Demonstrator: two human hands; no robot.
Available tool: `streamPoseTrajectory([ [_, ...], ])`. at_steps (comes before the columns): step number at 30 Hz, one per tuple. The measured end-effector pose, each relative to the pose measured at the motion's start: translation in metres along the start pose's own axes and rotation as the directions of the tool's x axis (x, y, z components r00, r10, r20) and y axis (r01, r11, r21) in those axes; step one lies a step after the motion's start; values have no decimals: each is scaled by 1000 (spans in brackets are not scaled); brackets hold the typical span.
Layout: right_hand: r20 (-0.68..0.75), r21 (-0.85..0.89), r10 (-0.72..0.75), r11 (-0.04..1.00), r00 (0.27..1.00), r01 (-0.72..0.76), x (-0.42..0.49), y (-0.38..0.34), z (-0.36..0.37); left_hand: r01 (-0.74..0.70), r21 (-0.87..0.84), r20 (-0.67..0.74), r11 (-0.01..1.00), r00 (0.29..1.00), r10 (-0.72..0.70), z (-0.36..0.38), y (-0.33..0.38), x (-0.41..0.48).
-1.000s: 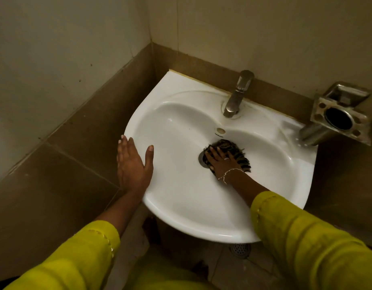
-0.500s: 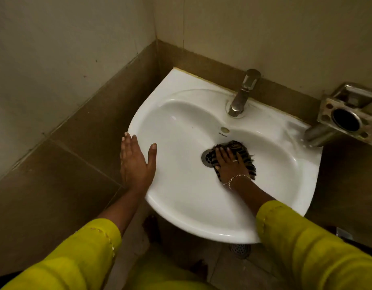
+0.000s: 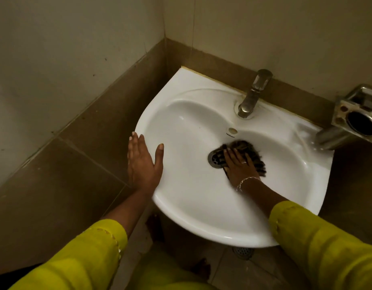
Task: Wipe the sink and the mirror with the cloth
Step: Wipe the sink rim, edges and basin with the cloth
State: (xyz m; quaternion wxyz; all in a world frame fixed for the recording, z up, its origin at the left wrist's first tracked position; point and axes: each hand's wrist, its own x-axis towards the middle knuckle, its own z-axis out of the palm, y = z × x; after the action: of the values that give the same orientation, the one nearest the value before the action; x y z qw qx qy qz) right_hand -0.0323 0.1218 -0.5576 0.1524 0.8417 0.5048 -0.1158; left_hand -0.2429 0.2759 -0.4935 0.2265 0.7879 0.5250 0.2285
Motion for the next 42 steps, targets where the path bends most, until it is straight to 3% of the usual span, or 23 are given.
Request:
streamPoseTrajectory([
  [2,98,71,84,993,992,-91,-8,-6,5,4,-9,2,1000,1000,-4,0,0,1],
  [6,157,122,121,983,980,-141,-21,-22,7,-5,-21,-2,1000,1000,5,-1,0,0],
  [10,233,183,-8,982,972,-36,-38,-45,-2,1,-18,1,1000,1000,-1,-1,1,-1],
  [15,132,299,-179,945,975,133,-36,-77,-8,0,-15,15,1000,1000,0,-3,1,-2],
  [18,110,294,-196,943,974,157,-14,-82,-12,5,-11,17,1000,1000,-4,-3,1,-2],
  [25,47,97,-68,993,997,63,31,-81,-26,-1,-10,12,1000,1000,1,-3,2,-2],
  [29,91,126,96,986,991,-107,37,-84,-37,-5,-18,9,1000,1000,5,-2,1,-1],
  [32,134,146,122,979,983,-141,38,-89,-42,-1,-11,18,1000,1000,1,-2,1,-1],
  [42,238,124,-139,986,961,111,5,-76,-45,-11,6,24,1000,1000,11,-3,3,-1],
])
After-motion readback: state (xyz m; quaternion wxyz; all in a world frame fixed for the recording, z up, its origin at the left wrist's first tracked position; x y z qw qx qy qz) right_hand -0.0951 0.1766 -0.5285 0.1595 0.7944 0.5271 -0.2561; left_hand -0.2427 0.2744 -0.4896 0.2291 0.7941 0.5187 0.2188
